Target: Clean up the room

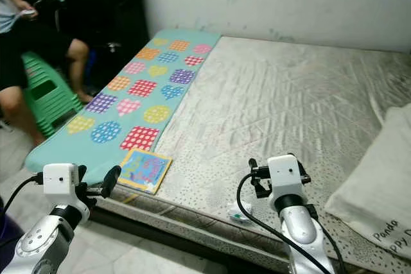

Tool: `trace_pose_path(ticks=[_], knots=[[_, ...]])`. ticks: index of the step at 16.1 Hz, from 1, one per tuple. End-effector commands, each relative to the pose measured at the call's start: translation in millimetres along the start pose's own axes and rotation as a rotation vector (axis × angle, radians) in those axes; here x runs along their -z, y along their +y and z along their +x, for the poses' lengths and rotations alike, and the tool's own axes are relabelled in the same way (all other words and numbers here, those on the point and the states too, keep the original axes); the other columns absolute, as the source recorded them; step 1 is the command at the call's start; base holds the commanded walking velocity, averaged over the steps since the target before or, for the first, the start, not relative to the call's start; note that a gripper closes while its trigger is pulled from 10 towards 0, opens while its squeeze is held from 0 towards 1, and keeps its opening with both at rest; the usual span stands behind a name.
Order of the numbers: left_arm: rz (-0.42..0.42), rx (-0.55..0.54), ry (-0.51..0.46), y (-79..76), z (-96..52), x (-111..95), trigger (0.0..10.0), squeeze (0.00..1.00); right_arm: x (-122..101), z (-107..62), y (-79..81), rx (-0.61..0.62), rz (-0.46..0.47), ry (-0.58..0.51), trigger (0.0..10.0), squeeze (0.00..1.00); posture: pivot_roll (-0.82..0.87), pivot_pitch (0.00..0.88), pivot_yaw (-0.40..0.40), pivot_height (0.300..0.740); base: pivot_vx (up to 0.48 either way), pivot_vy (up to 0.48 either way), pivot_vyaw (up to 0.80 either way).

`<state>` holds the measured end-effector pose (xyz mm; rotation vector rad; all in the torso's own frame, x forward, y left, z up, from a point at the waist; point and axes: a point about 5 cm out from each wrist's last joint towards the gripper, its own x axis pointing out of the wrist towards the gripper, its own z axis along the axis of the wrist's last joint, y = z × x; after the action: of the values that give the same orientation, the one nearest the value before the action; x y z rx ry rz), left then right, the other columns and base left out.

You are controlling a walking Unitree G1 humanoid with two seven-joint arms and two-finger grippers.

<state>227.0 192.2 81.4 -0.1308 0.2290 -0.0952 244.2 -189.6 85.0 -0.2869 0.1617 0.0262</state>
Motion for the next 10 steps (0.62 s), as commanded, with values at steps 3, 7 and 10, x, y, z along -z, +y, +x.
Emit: trace_pose_path(ticks=[3, 7, 10], knots=[[0.007, -0.011, 0.003, 3.6, -0.5, -2.2, 10.0, 0.00, -6.5, 1.5, 0.0, 0.005, 0.036, -0.031, 10.0, 0.00, -0.18, 0.000, 0.050, 0.740, 0.000, 0.000, 0.27], [0.008, -0.016, 0.006, 3.3, 1.1, -2.1, 10.0, 0.00, -7.2, 2.9, 0.5, 0.001, 0.045, -0.036, 10.0, 0.00, -0.18, 0.000, 0.047, 0.740, 0.000, 0.000, 0.00], [0.009, -0.015, 0.006, 2.9, 1.9, -1.8, 10.0, 0.00, -8.3, 3.5, 0.7, -0.005, 0.047, -0.045, 10.0, 0.00, -0.18, 0.000, 0.043, 0.740, 0.000, 0.000, 0.00]])
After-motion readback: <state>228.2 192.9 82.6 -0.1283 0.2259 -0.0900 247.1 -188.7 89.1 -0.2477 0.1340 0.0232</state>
